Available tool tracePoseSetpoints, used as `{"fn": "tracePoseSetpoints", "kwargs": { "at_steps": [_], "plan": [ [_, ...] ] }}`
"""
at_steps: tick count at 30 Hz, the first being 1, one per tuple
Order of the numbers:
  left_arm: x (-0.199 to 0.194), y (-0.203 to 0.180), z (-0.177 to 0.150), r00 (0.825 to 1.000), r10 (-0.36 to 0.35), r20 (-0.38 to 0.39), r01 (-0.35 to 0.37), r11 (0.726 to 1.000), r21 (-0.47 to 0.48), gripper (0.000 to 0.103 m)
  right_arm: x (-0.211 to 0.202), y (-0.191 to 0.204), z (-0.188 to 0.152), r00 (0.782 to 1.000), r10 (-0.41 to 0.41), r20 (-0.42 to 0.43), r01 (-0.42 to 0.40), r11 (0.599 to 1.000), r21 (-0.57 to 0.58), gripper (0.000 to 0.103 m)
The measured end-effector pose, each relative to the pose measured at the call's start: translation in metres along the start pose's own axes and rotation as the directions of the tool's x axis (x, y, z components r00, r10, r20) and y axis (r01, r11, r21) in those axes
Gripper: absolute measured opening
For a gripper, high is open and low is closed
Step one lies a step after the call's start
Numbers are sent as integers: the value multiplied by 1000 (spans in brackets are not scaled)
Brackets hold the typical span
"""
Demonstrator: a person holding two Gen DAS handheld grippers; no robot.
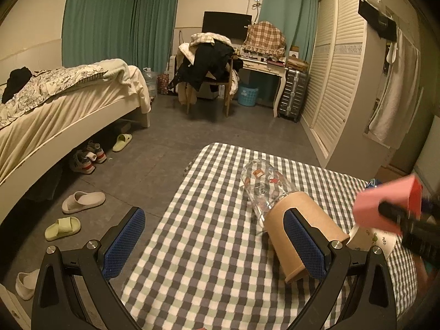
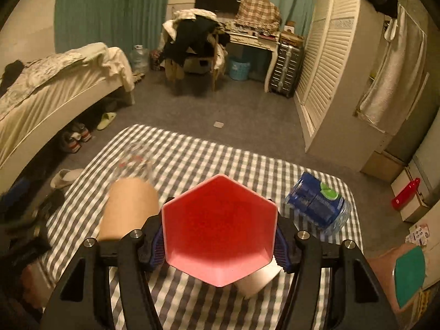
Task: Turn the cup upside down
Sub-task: 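Lift the pink cup with the right gripper toward the left gripper, then grasp the pink cup with the left gripper while the right gripper releases it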
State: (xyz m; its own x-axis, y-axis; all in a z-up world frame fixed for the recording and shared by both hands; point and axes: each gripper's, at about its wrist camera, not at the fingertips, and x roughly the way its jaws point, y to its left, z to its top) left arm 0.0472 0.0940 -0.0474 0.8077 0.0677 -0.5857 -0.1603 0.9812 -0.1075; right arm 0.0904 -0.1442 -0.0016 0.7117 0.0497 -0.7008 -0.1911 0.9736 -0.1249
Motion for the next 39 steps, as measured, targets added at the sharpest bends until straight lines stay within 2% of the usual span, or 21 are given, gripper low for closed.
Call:
{"fn": "tracePoseSetpoints", "kwargs": {
  "at_steps": [5,9,10,15,19,23,24,25,26,30,35,39],
  "plan": [
    [-3,0,-2,1000,-4,-2,4,1000,7,103,2,15,-42,1000,-23,-1,23,999,-41,61],
    [-5,-2,-4,1000,-9,-2,9,1000,16,103,8,17,-76,998,-29,-56,27,999,-34,61],
    [-4,-2,-4,1000,-9,-3,9,1000,17,103,5,16,-83,999,-25,-48,24,999,-32,61],
    [-2,-9,-6,1000,-8,-13,9,999,32,103,12,16,-113,991,-22,-132,19,999,-29,61],
    [-5,-18,-8,1000,-8,-13,9,998,69,103,21,9,-130,986,12,-169,-10,1000,11,61],
    [-6,-32,-14,1000,8,-13,-6,994,112,103,20,9,-134,989,19,-148,-15,1000,27,62],
    [-7,-36,-16,1000,9,-14,-8,992,124,103,17,8,-133,990,21,-141,-17,999,28,72],
    [-8,-41,-18,1000,8,-19,-5,990,139,103,15,8,-133,991,23,-135,-20,1000,23,90],
    [-8,-44,-19,1000,4,-23,-1,989,147,103,8,6,-133,993,19,-117,-17,1000,15,94],
    [-15,-60,-25,998,-40,-43,46,988,150,103,-17,-12,-129,997,45,-68,-43,998,38,95],
    [-22,-74,-31,985,-107,-135,120,989,91,103,-45,-50,-123,996,74,-54,-70,995,66,95],
    [-26,-95,-32,975,-90,-202,113,988,102,103,-62,-77,-105,999,30,-41,-30,999,15,95]
  ]
}}
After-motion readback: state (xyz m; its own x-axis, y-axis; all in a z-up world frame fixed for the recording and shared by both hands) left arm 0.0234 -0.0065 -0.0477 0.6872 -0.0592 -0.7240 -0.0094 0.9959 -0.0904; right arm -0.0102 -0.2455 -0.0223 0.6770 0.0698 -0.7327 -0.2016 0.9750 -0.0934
